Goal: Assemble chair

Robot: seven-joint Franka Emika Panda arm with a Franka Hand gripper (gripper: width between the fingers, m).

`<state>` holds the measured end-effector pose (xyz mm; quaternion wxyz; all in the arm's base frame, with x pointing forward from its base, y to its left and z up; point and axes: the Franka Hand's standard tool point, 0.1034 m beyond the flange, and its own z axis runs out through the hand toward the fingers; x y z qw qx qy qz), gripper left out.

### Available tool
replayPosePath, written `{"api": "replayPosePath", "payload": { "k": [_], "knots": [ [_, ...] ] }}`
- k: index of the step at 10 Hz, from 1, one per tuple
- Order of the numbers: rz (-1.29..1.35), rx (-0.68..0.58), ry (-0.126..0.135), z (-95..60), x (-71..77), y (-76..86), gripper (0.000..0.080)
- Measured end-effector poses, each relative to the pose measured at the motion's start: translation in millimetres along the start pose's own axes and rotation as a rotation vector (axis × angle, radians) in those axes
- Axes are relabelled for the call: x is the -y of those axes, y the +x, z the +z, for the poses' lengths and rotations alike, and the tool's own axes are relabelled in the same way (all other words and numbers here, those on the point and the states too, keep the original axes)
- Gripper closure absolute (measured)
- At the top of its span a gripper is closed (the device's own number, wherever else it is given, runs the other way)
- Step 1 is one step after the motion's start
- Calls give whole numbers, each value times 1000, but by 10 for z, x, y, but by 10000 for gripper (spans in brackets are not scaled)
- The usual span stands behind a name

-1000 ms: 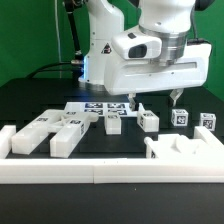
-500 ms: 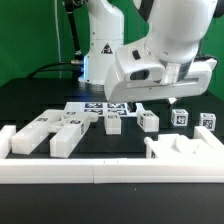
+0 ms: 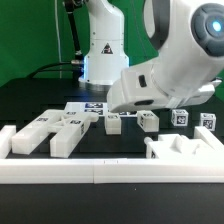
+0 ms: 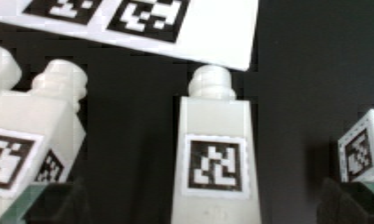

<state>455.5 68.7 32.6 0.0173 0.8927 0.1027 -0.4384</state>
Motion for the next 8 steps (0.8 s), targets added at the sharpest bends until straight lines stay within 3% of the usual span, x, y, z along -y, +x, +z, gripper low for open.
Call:
{"api": "replayPosePath", "payload": {
  "k": [8],
  "knots": [
    [-6, -20, -6, 198, 29, 130, 151]
  ]
}}
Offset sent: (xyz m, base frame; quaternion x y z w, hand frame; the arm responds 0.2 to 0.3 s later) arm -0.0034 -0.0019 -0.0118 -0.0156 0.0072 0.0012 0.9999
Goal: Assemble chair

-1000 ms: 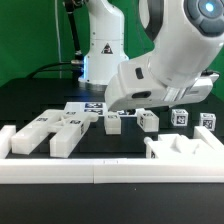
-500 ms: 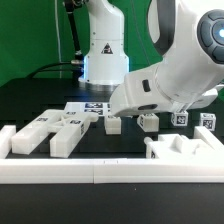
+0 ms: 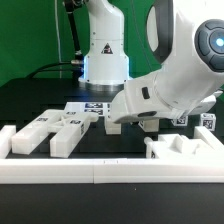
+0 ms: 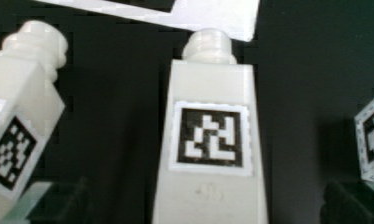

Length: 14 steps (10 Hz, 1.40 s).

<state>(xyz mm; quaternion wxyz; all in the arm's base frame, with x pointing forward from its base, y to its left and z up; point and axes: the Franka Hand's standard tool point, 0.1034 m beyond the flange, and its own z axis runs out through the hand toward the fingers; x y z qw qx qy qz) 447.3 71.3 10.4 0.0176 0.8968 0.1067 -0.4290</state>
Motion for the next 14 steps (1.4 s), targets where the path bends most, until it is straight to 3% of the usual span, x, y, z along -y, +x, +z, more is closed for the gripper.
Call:
{"api": "replayPosePath", "payload": {
  "k": [1, 2, 3, 4, 5, 6, 11, 14],
  "knots": [
    [-1, -4, 0, 33, -5, 11, 151],
    [-1, -8, 0, 50, -5, 20, 272],
    [-1, -9, 0, 50, -5, 23, 272],
    [-1, -9, 0, 50, -2, 23, 408],
    [-1, -9, 0, 48, 0, 24, 408],
    [-1, -9, 0, 48, 1, 24, 509],
    [-5, -16, 2, -57, -10, 6, 509],
    [-3, -12, 32, -420, -8, -150, 509]
  ]
}}
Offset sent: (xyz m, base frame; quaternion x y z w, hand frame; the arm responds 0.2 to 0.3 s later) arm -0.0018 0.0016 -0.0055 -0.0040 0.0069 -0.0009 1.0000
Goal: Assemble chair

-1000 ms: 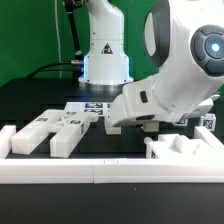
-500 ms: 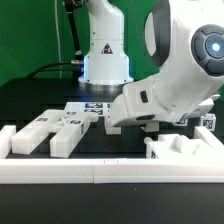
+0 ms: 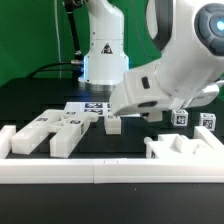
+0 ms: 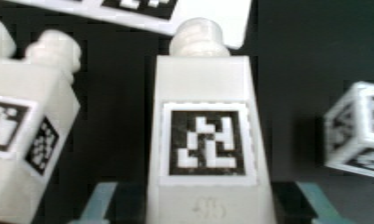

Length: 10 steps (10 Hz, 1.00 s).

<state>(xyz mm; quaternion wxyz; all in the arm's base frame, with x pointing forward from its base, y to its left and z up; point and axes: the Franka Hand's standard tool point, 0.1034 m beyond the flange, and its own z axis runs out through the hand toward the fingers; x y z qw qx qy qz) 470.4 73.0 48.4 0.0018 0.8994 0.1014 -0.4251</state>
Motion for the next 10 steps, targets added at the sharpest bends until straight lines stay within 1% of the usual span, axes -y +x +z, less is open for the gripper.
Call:
{"api": "replayPosePath", "payload": {
  "k": [1, 2, 4, 5, 6, 7, 9, 10],
  "knots": [
    [-9, -24, -1, -145, -7, -31, 509],
    [-29, -62, -4, -237, -26, -43, 509],
    [-38, -72, -5, -184, -32, -26, 508],
    [-37, -137, -11, -238, -44, 55, 508],
    [-39, -233, -19, -293, -61, 86, 508],
    [-48, -290, -19, -348, -87, 27, 508],
    [-40, -374, -18, -571, -104, -59, 508],
    [-36, -449, -24, -746, -125, -72, 508]
  ]
}}
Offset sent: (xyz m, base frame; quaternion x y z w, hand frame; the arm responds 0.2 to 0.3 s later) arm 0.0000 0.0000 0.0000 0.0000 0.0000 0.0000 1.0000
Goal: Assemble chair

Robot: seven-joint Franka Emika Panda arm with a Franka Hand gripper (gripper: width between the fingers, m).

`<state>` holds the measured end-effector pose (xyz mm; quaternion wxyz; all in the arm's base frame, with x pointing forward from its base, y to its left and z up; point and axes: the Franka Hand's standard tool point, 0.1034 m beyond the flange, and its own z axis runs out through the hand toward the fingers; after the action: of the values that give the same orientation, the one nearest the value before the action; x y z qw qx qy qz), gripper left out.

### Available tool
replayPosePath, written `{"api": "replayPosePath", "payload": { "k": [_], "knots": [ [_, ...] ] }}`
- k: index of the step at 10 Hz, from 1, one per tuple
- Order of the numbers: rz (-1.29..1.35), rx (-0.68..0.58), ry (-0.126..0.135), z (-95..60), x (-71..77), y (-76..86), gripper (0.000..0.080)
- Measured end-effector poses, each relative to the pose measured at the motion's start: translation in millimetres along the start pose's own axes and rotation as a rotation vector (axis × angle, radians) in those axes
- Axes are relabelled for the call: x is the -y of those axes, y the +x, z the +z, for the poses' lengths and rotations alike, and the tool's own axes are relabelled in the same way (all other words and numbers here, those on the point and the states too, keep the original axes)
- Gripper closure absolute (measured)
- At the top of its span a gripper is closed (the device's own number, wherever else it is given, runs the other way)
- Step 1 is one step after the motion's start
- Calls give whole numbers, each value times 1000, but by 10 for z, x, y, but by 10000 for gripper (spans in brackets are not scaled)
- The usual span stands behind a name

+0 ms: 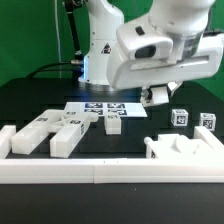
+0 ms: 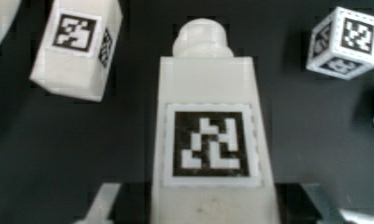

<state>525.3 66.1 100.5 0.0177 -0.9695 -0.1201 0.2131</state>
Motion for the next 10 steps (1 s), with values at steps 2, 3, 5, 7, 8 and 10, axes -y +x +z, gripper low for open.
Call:
{"api": "replayPosePath", "payload": {
  "k": [2, 3, 5, 7, 8, 10],
  "knots": [
    [2, -128, -19, -80, -23, 61, 508],
    [4, -207, -31, -82, -41, 92, 508],
    [5, -330, -50, -94, -64, 120, 508],
    [0, -451, -70, -105, -82, 156, 508],
    [3, -500, -74, -172, -73, 181, 508],
    [11, -596, -75, -332, -69, 258, 508]
  ]
}}
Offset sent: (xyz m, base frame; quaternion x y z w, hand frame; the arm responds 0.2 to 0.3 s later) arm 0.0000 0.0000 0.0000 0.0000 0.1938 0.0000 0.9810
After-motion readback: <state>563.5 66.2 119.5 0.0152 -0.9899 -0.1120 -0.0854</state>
